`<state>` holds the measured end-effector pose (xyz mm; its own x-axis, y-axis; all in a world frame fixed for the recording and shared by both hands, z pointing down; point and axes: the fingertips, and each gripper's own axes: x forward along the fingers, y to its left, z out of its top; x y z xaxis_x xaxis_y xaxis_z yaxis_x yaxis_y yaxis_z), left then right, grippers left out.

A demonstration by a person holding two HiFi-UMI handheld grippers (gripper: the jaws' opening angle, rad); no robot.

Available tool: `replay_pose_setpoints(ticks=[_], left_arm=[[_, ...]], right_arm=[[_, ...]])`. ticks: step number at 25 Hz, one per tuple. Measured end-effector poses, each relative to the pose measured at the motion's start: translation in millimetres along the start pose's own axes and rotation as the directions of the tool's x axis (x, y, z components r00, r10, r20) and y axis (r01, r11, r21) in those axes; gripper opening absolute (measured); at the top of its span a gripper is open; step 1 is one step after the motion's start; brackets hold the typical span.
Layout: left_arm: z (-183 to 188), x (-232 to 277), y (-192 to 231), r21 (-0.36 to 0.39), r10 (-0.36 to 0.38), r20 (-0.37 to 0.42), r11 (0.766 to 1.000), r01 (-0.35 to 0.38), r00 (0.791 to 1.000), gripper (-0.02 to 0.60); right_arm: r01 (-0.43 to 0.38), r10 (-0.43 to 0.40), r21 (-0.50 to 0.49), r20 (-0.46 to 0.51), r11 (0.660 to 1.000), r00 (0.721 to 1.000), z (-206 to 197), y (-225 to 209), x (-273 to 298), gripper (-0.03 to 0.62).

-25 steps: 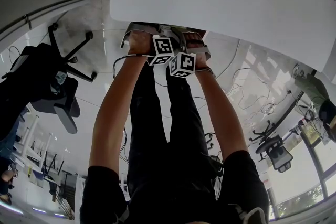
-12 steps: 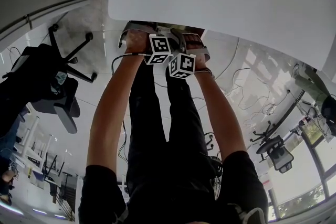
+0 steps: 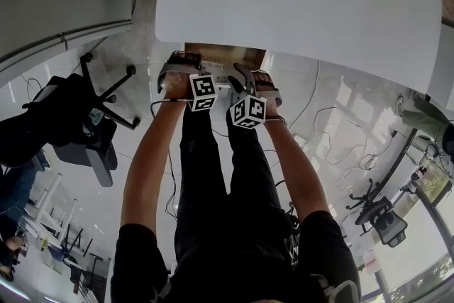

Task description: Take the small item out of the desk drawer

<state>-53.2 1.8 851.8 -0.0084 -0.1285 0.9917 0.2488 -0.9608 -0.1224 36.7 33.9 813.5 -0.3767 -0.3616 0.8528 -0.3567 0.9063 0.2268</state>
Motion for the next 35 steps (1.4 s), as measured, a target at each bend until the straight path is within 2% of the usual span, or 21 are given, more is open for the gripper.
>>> replay_pose_setpoints(ticks=[3, 6, 8, 10, 11, 12, 13, 15, 17, 19, 21, 23, 25, 26, 29, 31, 33, 35], left_arm=[[-3.5, -25.3, -5.0, -0.056, 0.045, 0.006, 0.997, -0.045, 0.999, 0.094], [-4.9, -57.2, -8.0, -0.158, 0.098, 0.033, 0.983, -0.092, 0.995, 0.094], [-4.8, -83.9, -10.7, -0.242, 0.138, 0.056, 0.963, -0.120, 0.989, 0.094], [-0.8, -115.3, -17.3, -0.346, 0.175, 0.085, 0.928, -0.136, 0.981, 0.092], [2.5, -132.1, -22.2, -0.414, 0.191, 0.107, 0.901, -0.131, 0.976, 0.094], [5.3, -148.8, -26.9, -0.494, 0.206, 0.132, 0.862, -0.116, 0.970, 0.092], [6.9, -164.6, -30.8, -0.576, 0.223, 0.158, 0.812, -0.094, 0.962, 0.094], [9.0, -196.5, -37.1, -0.724, 0.277, 0.210, 0.688, -0.041, 0.938, 0.092], [13.6, -233.5, -43.9, -0.820, 0.363, 0.245, 0.572, -0.008, 0.899, 0.094], [14.9, -274.1, -44.4, -0.873, 0.467, 0.242, 0.488, -0.020, 0.851, 0.094], [14.8, -316.1, -38.3, -0.915, 0.565, 0.239, 0.404, -0.012, 0.789, 0.094], [18.1, -359.5, -32.6, -0.943, 0.655, 0.245, 0.332, 0.019, 0.715, 0.092], [20.0, -399.7, -29.6, -0.957, 0.726, 0.244, 0.287, 0.040, 0.643, 0.092], [20.0, -417.1, -30.5, -0.962, 0.749, 0.243, 0.269, 0.053, 0.616, 0.094], [18.9, -459.4, -38.1, -0.968, 0.796, 0.247, 0.222, 0.113, 0.552, 0.092], [19.3, -486.3, -42.2, -0.970, 0.830, 0.242, 0.194, 0.146, 0.502, 0.094], [21.9, -517.3, -43.7, -0.970, 0.864, 0.236, 0.183, 0.158, 0.446, 0.094], [23.1, -546.7, -44.0, -0.968, 0.889, 0.238, 0.185, 0.169, 0.392, 0.094]], right_arm=[[0.038, -0.040, 0.071, 0.033, 0.997, 0.999, 12.3, -14.4, -30.6, 0.212], [0.066, -0.074, 0.109, 0.072, 0.992, 0.995, 26.7, -24.9, -66.4, 0.212], [0.081, -0.091, 0.110, 0.090, 0.991, 0.992, 34.7, -28.5, -91.9, 0.212], [0.092, -0.105, 0.119, 0.107, 0.989, 0.989, 40.8, -30.3, -120.3, 0.212], [0.097, -0.113, 0.131, 0.118, 0.987, 0.987, 43.7, -31.5, -135.7, 0.212], [0.102, -0.122, 0.148, 0.133, 0.984, 0.983, 47.3, -33.8, -151.2, 0.212], [0.108, -0.134, 0.169, 0.152, 0.980, 0.979, 51.7, -37.7, -166.0, 0.212], [0.118, -0.162, 0.221, 0.193, 0.968, 0.968, 60.8, -46.3, -195.9, 0.212], [0.112, -0.182, 0.288, 0.231, 0.951, 0.956, 67.0, -49.9, -230.3, 0.210], [0.091, -0.196, 0.359, 0.268, 0.929, 0.943, 74.9, -54.0, -263.1, 0.202], [0.064, -0.209, 0.423, 0.305, 0.904, 0.929, 85.3, -59.6, -291.1, 0.190], [0.045, -0.228, 0.462, 0.349, 0.886, 0.909, 95.6, -63.1, -319.9, 0.165], [0.042, -0.260, 0.472, 0.408, 0.881, 0.875, 109.8, -66.3, -349.6, 0.153], [0.040, -0.276, 0.475, 0.438, 0.879, 0.855, 118.3, -66.2, -364.3, 0.146], [0.019, -0.319, 0.511, 0.507, 0.860, 0.801, 139.5, -62.8, -405.2, 0.124], [0.014, -0.346, 0.536, 0.525, 0.844, 0.778, 147.5, -60.6, -427.5, 0.115], [0.022, -0.374, 0.552, 0.534, 0.833, 0.758, 154.2, -58.6, -447.2, 0.104], [0.020, -0.406, 0.578, 0.548, 0.816, 0.731, 163.5, -59.2, -466.1, 0.095]])
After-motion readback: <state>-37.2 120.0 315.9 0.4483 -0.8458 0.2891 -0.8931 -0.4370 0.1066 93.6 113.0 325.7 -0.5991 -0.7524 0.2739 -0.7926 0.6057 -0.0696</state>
